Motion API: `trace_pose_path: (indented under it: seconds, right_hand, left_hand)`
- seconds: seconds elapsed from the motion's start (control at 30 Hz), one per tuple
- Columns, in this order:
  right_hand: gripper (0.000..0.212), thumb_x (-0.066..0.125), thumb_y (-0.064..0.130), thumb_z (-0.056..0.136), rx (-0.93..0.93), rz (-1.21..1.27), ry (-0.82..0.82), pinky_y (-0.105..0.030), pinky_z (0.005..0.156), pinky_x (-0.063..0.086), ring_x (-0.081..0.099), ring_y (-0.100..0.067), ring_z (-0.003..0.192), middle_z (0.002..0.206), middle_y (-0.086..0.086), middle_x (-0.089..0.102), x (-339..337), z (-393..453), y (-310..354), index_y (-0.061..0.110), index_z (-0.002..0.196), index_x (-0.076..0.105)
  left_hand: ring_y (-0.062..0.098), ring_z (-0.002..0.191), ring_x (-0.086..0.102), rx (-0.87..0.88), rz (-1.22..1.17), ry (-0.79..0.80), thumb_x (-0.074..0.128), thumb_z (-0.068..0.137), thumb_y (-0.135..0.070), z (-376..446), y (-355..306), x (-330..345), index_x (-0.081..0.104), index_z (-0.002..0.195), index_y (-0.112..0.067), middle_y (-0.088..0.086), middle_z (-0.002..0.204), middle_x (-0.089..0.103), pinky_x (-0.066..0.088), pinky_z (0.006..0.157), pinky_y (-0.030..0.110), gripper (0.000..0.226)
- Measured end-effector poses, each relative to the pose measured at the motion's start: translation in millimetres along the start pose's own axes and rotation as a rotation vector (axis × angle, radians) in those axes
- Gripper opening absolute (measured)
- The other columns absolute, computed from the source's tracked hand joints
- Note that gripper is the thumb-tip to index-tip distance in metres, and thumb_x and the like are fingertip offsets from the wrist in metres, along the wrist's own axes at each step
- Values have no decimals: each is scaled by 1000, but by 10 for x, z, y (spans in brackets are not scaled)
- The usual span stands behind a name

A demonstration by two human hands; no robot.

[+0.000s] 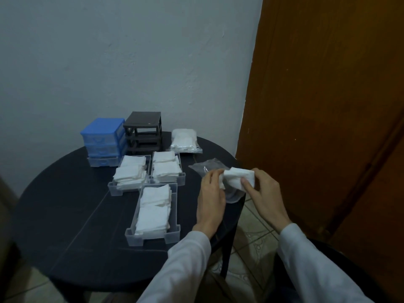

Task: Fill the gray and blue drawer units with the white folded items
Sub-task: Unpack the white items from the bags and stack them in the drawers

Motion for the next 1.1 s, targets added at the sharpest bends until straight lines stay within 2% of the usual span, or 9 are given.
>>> trace_pose_path:
  seconds: [0.13,0.27,0.37,0.43,0.6,0.77,0.9,1.0,1.1]
  right_hand:
    - [16,57,24,90,55,75,-10,-28,69,49,57,-14,82,91,-4,60,-95,10,-39,10,96,60]
    - [17,55,22,92,111,219,57,-12,62,48,58,-5,84,95,1,62,-100,1,-27,11,103,60]
    - [18,54,22,93,146,285,83,-11,61,48,59,-5,88,98,2,62,-77,12,-3,12,107,60]
    - [20,54,21,93,161,297,93,-14,64,48,59,-8,90,101,1,62,-49,14,6,11,109,60]
    - [27,54,19,93,184,310,151,-14,67,48,59,-11,95,107,-2,61,77,-15,43,9,117,57]
    - [28,55,20,92,160,335,147,-18,75,51,61,-14,99,111,-5,63,92,7,124,11,118,57]
    - [29,55,20,92,137,312,171,-21,77,52,60,-16,101,112,-4,61,123,30,219,9,118,56]
    - [22,58,18,90,101,211,166,-28,80,54,60,-16,96,106,-5,62,124,36,265,9,110,59]
    - [13,61,16,87,32,126,152,-29,78,54,61,-14,92,99,-3,64,113,17,329,10,99,62]
  left_hand:
    - [1,122,36,-9,10,-18,52,88,1,-21,6,-15,51,126,-20,-1,137,43,18,87,-11,43]
    - [7,131,35,-45,1,-47,50,90,-1,-58,54,-58,53,125,-19,-1,141,40,16,91,-10,40]
    - [9,130,39,-58,-16,-62,51,88,2,-82,72,-103,52,126,-17,0,138,44,24,106,9,43]
    - [9,128,41,-62,-19,-70,51,86,4,-93,81,-131,52,127,-17,-1,137,45,31,109,20,46]
    - [8,126,43,-53,-59,-93,50,83,8,-111,62,-214,53,125,-15,0,134,48,36,109,26,48]
    - [12,130,40,-104,-35,-146,48,85,7,-138,68,-289,57,117,-13,3,137,44,28,105,15,38]
    - [9,121,46,-118,-51,-130,49,85,6,-138,61,-306,57,116,-13,1,128,51,35,102,12,37]
    - [7,113,49,-147,-55,-128,49,84,9,-149,121,-318,57,118,-12,2,122,54,35,95,5,41]
    - [4,106,48,-155,-90,-156,47,82,14,-172,132,-370,59,117,-7,5,118,57,31,91,-2,43]
Point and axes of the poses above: each hand's wrist, its own z-axis towards the middle knuckle, its own x-axis out of the palm, y = z × x, the point moved 9 cm from there along z, towards the middle knuckle
